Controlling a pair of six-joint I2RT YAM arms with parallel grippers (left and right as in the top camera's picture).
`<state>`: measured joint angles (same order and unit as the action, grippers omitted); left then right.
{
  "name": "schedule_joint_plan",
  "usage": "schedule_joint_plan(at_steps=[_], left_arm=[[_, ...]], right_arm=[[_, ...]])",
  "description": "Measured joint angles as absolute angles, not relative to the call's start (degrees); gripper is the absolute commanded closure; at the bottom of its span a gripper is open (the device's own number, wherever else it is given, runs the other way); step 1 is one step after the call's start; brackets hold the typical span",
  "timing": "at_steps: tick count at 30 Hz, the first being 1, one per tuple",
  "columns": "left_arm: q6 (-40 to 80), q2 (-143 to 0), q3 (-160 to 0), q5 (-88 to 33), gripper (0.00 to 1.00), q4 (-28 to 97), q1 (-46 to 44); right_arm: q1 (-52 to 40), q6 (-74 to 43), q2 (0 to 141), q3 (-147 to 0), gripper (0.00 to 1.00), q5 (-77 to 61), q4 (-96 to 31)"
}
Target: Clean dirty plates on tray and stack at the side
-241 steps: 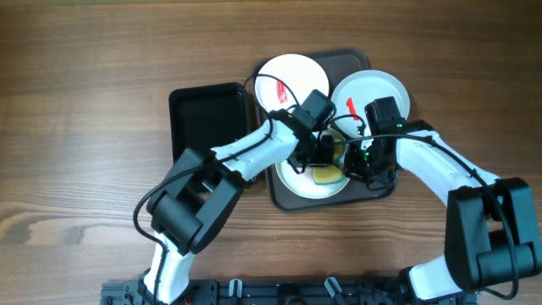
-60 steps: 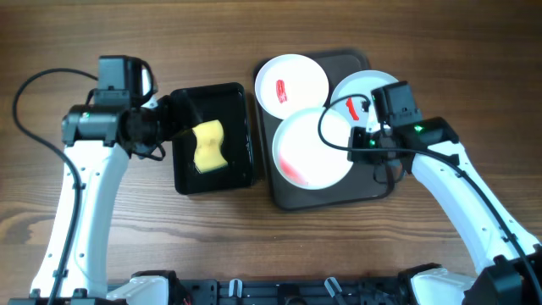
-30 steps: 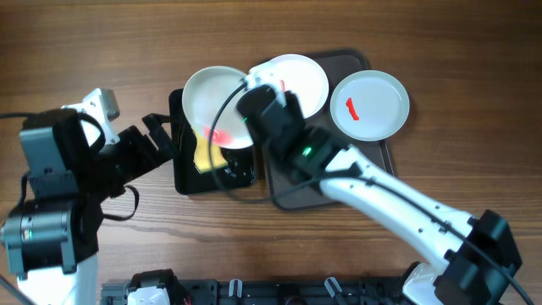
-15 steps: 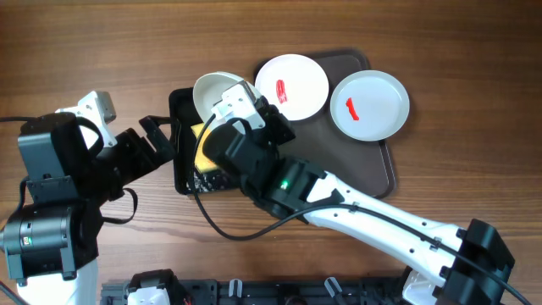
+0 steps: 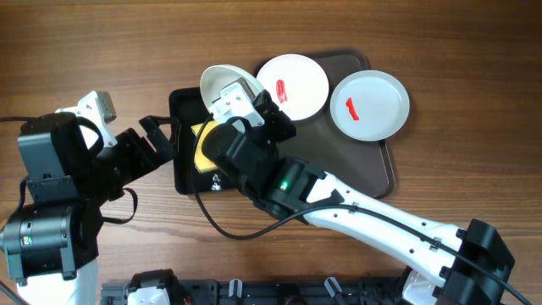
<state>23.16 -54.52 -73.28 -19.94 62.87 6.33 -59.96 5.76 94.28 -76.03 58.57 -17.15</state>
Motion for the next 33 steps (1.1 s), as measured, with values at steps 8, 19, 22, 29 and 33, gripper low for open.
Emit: schedule_joint_plan(at_steps=[8, 19, 22, 29, 33], left_arm=[[23.2, -54.5, -73.3, -19.8, 0.0, 62.9, 6.3], [23.2, -54.5, -73.3, -19.8, 0.0, 63.0, 6.3], [23.2, -54.5, -73.3, -19.8, 0.0, 63.0, 6.3], [23.2, -54.5, -73.3, -19.7, 0.0, 63.0, 6.3], [23.2, -54.5, -73.3, -19.7, 0.0, 63.0, 6.3]], right_arm=[[-61.4, 9.3, 94.3, -76.0, 0.96, 59.2, -13.3], [-61.5, 14.4, 94.3, -76.0, 0.96, 60.1, -9.0], [-61.5, 18.2, 94.3, -76.0, 0.96, 60.6, -5.2], [-61.5, 24.8, 94.3, -76.0, 0.96, 62.0, -2.2], [-61.5, 25.6, 94.3, -76.0, 0.96, 62.1, -2.2]])
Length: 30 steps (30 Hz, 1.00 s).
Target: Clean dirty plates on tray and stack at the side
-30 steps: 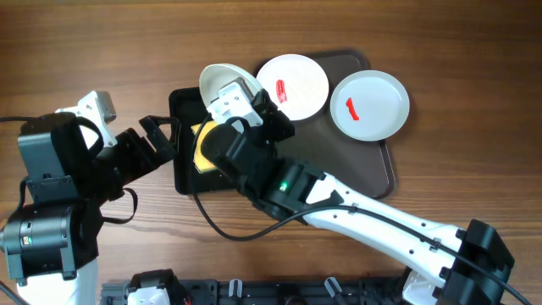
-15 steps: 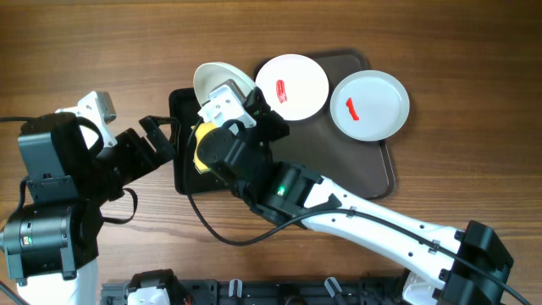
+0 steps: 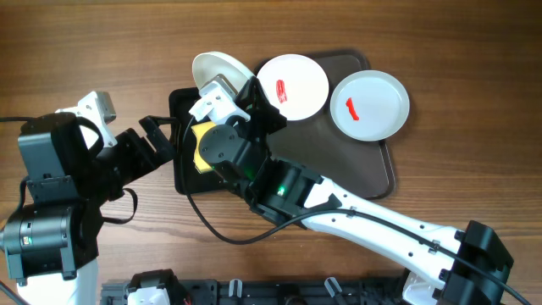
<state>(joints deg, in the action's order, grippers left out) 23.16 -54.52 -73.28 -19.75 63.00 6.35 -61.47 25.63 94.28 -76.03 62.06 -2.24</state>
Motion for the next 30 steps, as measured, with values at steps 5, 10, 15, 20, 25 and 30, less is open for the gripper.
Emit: schedule_joint_plan(at_steps=[5, 10, 15, 20, 25, 30], left_arm=[[23.2, -54.5, -73.3, -19.7, 0.0, 63.0, 6.3], [23.2, -54.5, -73.3, -19.7, 0.0, 63.0, 6.3], [23.2, -54.5, -73.3, -19.6, 0.0, 63.0, 6.3], [23.2, -54.5, -73.3, -19.6, 0.0, 63.0, 6.3], [23.2, -54.5, -73.3, -19.6, 0.0, 63.0, 6.3], [23.2, -54.5, -73.3, -19.6, 0.0, 63.0, 6.3]], right_arm=[[-61.5, 19.4, 94.3, -76.3, 0.96, 63.5, -7.8], [-61.4, 3.9, 94.3, -76.7, 0.96, 56.9, -24.2], [-58.2, -14.0, 94.3, -76.6, 0.96, 39.6, -34.3], [-49.4, -27.1, 94.3, -76.6, 0.96, 19.9, -35.7], [-36.7, -38.1, 94.0, -76.6, 0.96, 3.6, -37.1], [-25.9, -44.4, 93.4, -76.6, 0.96, -3.2, -39.3]])
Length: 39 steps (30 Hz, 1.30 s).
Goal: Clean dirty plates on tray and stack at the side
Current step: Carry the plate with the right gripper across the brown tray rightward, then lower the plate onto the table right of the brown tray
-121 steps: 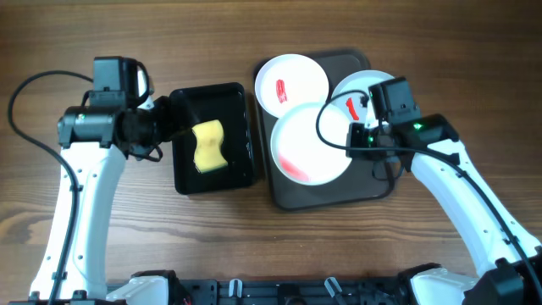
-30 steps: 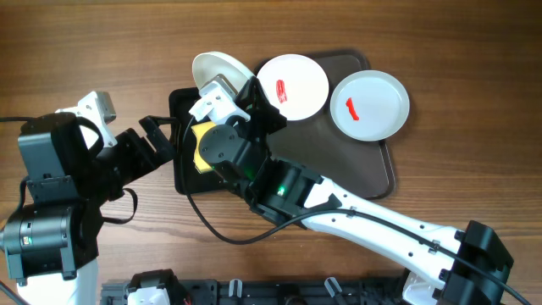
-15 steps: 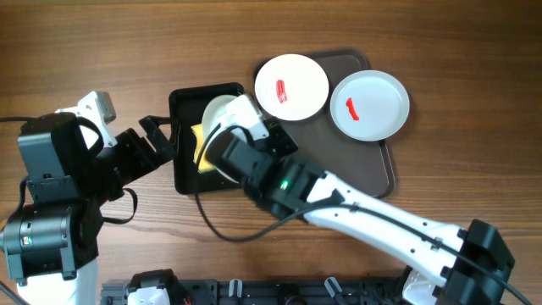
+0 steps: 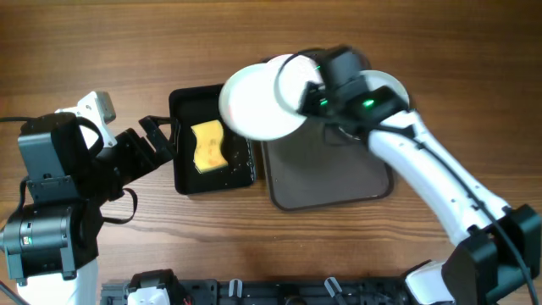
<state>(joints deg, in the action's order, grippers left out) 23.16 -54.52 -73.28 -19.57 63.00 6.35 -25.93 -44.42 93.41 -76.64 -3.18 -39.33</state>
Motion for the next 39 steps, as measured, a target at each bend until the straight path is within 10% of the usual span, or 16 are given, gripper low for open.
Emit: schedule_joint_plan(at_steps=[39], left_arm=[[23.2, -54.5, -73.3, -19.6, 0.0, 63.0, 6.3]], right_arm=[[-9.6, -60.2, 70.4, -69.7, 0.96, 14.0, -66.7]])
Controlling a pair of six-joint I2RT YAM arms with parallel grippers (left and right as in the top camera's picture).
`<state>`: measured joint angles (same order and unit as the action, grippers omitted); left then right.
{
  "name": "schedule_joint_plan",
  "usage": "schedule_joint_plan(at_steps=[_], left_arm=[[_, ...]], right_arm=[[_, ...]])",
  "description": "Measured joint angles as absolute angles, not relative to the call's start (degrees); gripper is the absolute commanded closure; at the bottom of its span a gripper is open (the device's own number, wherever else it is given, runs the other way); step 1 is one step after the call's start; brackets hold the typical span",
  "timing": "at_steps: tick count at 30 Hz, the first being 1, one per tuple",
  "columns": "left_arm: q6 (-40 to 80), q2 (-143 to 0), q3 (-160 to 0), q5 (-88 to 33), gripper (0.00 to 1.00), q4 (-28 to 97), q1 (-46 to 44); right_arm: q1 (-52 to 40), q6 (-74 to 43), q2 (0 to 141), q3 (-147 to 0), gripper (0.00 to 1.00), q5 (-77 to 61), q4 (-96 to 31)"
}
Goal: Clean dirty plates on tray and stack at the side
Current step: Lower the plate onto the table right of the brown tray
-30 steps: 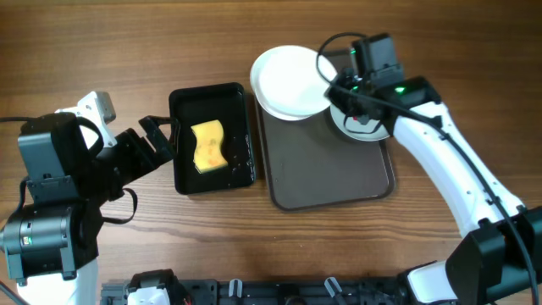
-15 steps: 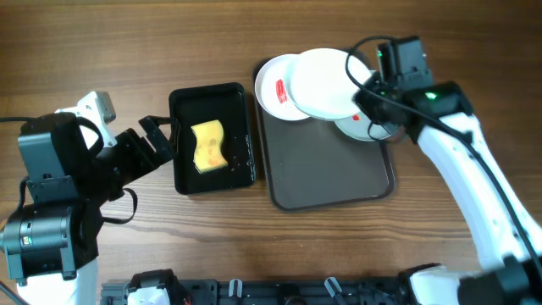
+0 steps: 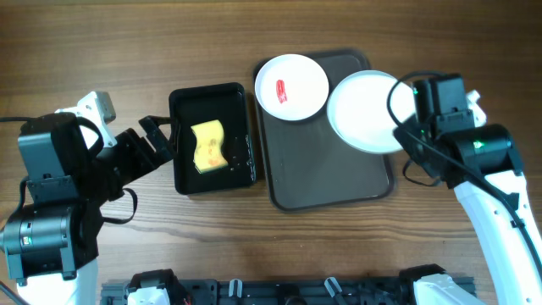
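My right gripper (image 3: 406,117) is shut on the rim of a clean white plate (image 3: 364,112), held over the right end of the brown tray (image 3: 326,182). That plate shows no stain, and whatever lies beneath it is hidden. A second white plate (image 3: 292,86) with a red smear rests on the tray's far left corner. The black tub (image 3: 182,169) left of the tray holds a yellow sponge (image 3: 209,144). My left gripper (image 3: 157,141) sits open at the tub's left wall, holding nothing.
Wooden tabletop surrounds the tray and tub. The left arm's base (image 3: 51,203) fills the near left. A black rail (image 3: 288,292) runs along the front edge.
The right gripper and its plate have moved right, from above the gap between tub and tray to above the tray's right end, now covering the red-marked plate there. The left arm has not moved.
At first the right gripper held the plate tilted at the tub, over the sponge, and stayed there with a slight shift left. Then the plate was up over the tub's right edge. Now it hangs over the tray's right end. Two red-stained plates lay on the tray throughout.
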<state>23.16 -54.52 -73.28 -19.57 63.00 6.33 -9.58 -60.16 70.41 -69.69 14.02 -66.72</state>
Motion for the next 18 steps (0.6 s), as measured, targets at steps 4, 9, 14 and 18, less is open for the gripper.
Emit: schedule_joint_plan(at_steps=[4, 9, 14, 18], left_arm=[[23.2, -54.5, -73.3, -19.6, 0.0, 63.0, 6.3], [23.2, -54.5, -73.3, -19.6, 0.0, 63.0, 6.3], [23.2, -54.5, -73.3, -19.6, 0.0, 63.0, 6.3], [23.2, -54.5, -73.3, -19.6, 0.0, 63.0, 6.3]], right_arm=[[-5.8, -60.4, 69.2, -66.5, 0.96, 14.0, -66.9], [0.5, -60.3, 65.2, -62.9, 0.96, 14.0, -66.9], [9.4, -58.8, 62.7, -57.3, 0.96, 13.9, -65.3], [15.6, -56.8, 62.0, -54.2, 0.96, 13.5, -62.2]])
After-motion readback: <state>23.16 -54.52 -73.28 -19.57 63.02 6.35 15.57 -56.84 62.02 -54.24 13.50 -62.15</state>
